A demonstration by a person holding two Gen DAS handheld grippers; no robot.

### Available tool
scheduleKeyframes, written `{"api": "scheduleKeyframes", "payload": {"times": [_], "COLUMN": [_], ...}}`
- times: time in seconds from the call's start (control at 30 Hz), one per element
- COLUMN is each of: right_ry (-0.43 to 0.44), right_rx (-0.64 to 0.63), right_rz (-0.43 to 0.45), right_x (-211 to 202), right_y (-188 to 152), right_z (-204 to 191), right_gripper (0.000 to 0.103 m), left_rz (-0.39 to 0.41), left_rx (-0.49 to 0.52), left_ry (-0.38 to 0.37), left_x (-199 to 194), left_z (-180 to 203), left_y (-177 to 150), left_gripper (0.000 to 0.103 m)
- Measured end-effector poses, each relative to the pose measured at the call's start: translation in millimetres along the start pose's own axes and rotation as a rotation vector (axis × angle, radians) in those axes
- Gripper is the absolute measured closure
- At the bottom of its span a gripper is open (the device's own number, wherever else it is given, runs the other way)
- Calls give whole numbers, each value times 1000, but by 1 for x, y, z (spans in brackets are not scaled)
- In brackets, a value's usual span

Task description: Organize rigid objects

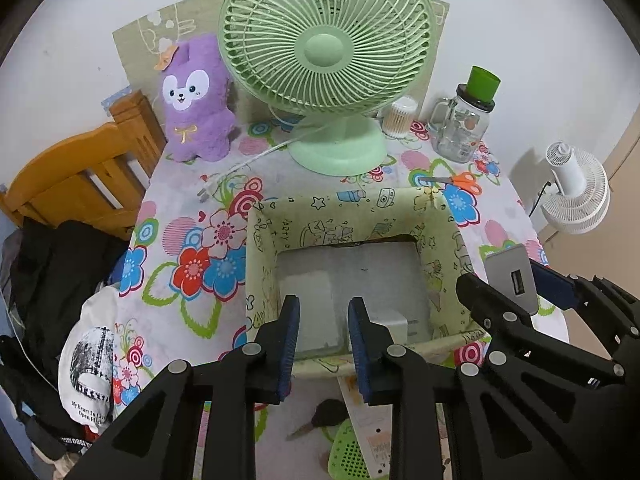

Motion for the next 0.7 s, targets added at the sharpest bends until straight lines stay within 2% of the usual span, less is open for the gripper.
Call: {"api": "scheduleKeyframes", "payload": {"times": [0.57,0.7], "right_ry": [17,29], "right_rx": [5,4], "right_rz": [-41,-47], "right_x": [45,54], "right_y": [20,23], "right_z": [7,7], "right_gripper": [49,49], "left_rz": [-63,-79], "left_rx": [18,22], "left_ry": [19,22], "left_x": [42,51], "left_z": [-1,0], "left_y": [10,10], "left_gripper": [80,77]}}
Point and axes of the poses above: each gripper's, at about its wrist camera, not at the fingertips, and x roughly the way its jaws point, z to its right, y to its top, the point moved 8 cm from there along x, roughly the way its jaws point, and after that the axes turned 14 degrees about -x, right-handed, at the moved point
